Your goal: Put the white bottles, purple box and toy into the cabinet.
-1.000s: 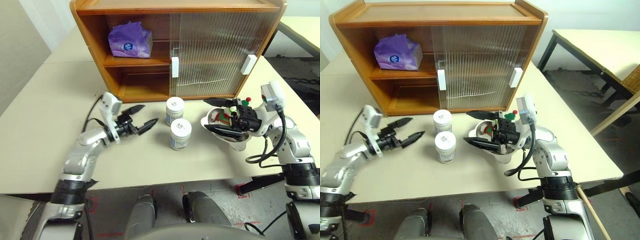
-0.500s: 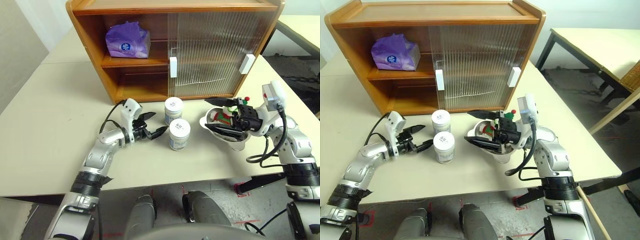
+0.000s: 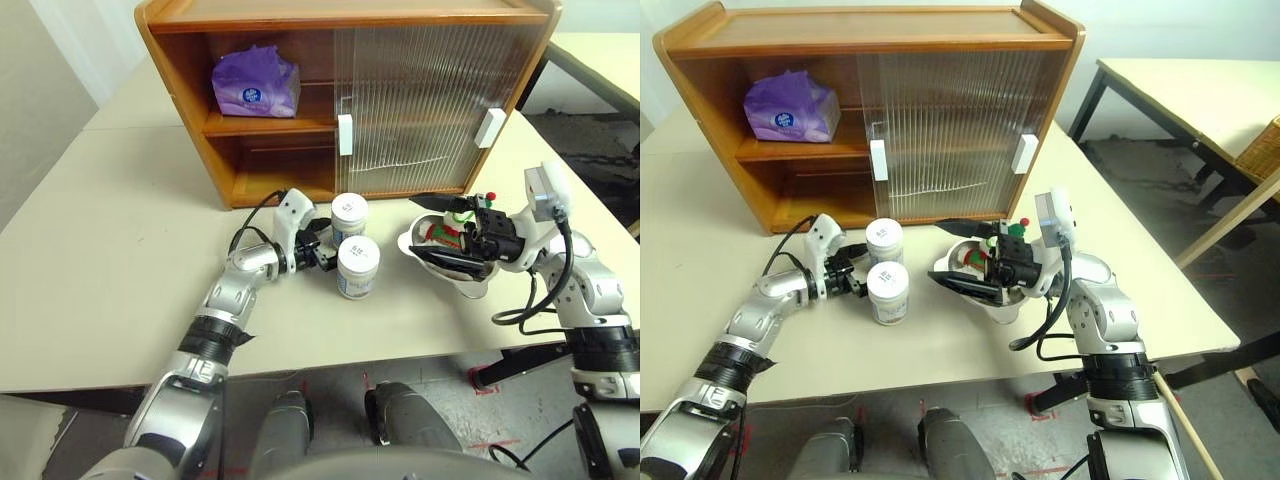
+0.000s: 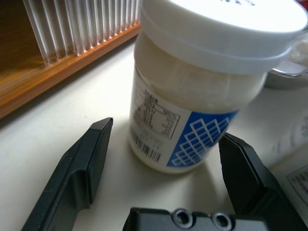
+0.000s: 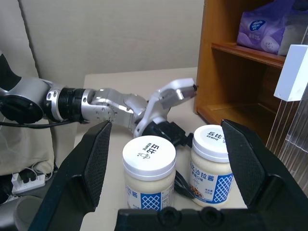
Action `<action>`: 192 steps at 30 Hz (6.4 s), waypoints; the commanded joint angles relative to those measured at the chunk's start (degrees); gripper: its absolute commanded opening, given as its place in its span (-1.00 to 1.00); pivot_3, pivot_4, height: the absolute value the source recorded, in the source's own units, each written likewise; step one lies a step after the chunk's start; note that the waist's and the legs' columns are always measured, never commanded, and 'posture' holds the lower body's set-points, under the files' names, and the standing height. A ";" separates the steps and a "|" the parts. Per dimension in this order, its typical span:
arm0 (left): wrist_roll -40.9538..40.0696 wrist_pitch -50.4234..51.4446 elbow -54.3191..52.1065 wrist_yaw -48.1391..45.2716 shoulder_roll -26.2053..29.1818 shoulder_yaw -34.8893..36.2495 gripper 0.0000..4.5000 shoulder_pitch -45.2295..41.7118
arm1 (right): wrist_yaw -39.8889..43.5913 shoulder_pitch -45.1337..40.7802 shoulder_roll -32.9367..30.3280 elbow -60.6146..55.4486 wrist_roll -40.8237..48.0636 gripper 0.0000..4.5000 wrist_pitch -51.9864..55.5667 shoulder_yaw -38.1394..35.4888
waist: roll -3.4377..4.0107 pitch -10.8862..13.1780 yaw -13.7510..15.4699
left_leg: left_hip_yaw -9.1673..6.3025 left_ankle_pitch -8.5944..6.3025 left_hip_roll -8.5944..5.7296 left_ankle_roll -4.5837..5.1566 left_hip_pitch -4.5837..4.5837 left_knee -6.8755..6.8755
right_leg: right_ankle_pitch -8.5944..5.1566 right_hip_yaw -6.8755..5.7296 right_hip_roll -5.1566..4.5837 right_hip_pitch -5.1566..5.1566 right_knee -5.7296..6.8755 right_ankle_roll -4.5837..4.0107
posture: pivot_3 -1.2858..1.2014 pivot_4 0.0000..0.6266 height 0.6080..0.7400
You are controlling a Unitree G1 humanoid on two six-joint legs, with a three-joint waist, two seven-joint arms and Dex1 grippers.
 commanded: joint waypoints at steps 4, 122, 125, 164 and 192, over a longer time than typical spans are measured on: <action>1.46 -2.07 4.09 1.29 -2.75 -0.27 0.99 -1.14 | -0.36 0.52 -0.09 -0.68 -0.10 1.00 -0.26 0.10 | 0.01 -0.01 0.01 | 0.03 0.00 -0.06 0.01 -0.02 0.00 | -0.03 -0.01 0.01 0.01 -0.04 0.04 | -0.14 -0.76 1.00; 1.16 -7.65 18.04 37.53 -3.23 20.52 -0.99 -11.38 | -0.94 0.07 1.70 1.64 -1.43 1.00 -2.51 1.58 | 0.05 -0.02 -1.80 | 0.36 0.22 -0.86 0.65 -0.23 0.78 | 0.59 0.01 -0.07 0.46 -0.56 0.78 | -0.14 -0.76 1.00; 1.63 -7.78 20.22 38.19 -2.85 20.27 -0.99 -13.14 | -0.98 0.05 1.69 1.75 -1.39 1.00 -2.69 1.46 | 0.05 -0.02 -1.76 | 0.31 0.22 -0.86 0.65 -0.23 0.76 | 0.59 0.02 -0.09 0.46 -0.56 0.78 | -0.14 -0.77 1.00; 6.62 -12.25 38.65 35.06 -3.89 16.39 -0.99 -24.74 | -2.00 0.51 1.79 0.84 -1.34 1.00 -3.00 1.32 | 0.05 -0.02 -0.54 | 0.13 0.42 -1.12 0.88 -0.27 0.73 | 0.58 0.02 -0.21 0.66 -0.58 0.80 | -0.15 -0.83 1.00; 7.55 -12.48 40.71 32.45 -5.73 14.75 -0.99 -26.12 | -2.52 1.26 0.95 0.01 -1.08 1.00 -2.75 0.73 | 0.05 -0.03 -1.85 | 0.33 0.36 -1.17 0.96 -0.27 0.73 | 0.49 -0.03 -0.21 0.62 -0.62 0.94 | -0.17 -0.83 1.00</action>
